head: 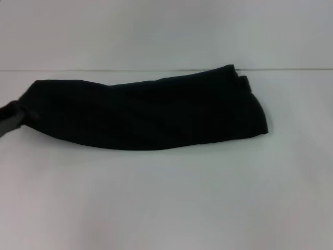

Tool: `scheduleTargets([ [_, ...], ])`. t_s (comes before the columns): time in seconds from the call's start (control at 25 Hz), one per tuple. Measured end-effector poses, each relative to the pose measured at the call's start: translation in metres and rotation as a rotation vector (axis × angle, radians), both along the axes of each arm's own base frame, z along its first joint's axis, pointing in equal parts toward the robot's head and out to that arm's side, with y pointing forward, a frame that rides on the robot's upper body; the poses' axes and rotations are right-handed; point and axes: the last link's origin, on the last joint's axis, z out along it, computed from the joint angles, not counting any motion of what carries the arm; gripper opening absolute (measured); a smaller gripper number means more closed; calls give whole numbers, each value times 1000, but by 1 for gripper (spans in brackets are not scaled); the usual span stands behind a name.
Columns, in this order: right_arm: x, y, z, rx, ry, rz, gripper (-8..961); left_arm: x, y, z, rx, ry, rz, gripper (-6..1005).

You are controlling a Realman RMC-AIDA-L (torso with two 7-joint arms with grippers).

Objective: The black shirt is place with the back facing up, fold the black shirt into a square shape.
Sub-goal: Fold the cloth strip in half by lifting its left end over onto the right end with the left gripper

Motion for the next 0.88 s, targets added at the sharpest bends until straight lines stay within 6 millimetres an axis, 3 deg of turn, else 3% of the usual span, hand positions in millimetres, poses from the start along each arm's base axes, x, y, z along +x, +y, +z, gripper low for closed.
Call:
scheduleTargets([
  [0.36, 5, -3, 2, 3, -2, -15, 748, -18, 7, 38, 25, 233, 50, 141],
  [0.52, 6, -5, 3, 0, -4, -15, 747, -22, 6, 45, 43, 262, 65, 150],
  [0.68, 11, -10, 2, -5, -3, -23, 747, -6, 9, 41, 37, 246, 14, 160],
  [0.88, 17, -18, 1, -12, 5, -30, 747, 41, 15, 39, 53, 156, -102, 172],
])
